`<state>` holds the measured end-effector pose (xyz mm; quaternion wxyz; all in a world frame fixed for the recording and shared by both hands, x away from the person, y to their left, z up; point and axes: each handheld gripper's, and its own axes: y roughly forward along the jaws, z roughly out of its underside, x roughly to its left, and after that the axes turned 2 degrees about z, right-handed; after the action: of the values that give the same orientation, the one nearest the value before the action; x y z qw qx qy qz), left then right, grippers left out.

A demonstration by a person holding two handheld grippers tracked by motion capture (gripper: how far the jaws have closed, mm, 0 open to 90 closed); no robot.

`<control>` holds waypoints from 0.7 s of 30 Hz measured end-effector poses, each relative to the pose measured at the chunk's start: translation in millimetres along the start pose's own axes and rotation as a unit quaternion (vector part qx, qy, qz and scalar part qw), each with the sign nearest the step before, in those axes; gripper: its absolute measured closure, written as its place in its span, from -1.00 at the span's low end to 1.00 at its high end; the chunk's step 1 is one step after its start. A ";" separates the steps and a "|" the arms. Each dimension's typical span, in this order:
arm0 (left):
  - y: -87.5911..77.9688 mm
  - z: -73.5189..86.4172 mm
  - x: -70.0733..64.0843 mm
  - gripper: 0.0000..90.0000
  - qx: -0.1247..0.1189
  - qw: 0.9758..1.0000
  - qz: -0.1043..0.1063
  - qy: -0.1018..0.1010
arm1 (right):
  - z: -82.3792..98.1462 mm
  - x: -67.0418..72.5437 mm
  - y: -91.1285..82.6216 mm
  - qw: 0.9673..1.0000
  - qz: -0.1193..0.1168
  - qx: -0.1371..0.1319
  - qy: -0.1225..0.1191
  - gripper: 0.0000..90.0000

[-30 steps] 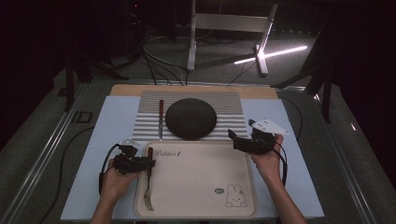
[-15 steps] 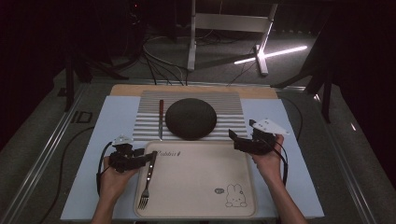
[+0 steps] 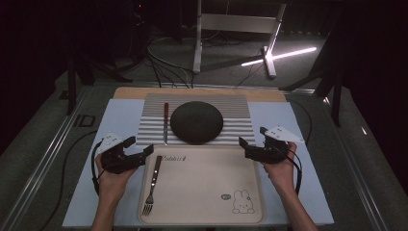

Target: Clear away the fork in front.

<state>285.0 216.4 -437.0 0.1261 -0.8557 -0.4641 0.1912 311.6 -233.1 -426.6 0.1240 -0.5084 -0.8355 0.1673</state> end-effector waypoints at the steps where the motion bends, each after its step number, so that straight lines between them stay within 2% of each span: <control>1: -1.6 -1.4 0.1 -0.64 -0.005 1.000 -0.001 0.001 | 1.5 -0.7 -2.0 1.000 0.000 -0.002 -0.001 -0.75; 10: -15.1 -8.7 1.5 -0.78 -0.044 0.999 -0.023 0.014 | 25.5 -6.2 -23.4 1.000 0.011 -0.005 -0.008 -0.75; 17: -21.8 -9.6 1.5 -0.99 -0.063 0.997 -0.034 0.028 | 46.1 -14.3 -42.4 1.000 0.026 -0.016 0.003 -0.75; 21: -24.6 -9.3 0.0 -1.00 -0.079 0.996 -0.039 0.034 | 54.5 -17.2 -49.1 0.999 0.031 -0.021 0.008 -0.75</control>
<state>270.8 229.3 -419.0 0.0816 -0.8502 -0.5061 0.1199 259.2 -277.7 -457.1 0.1145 -0.5381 -0.8215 0.1496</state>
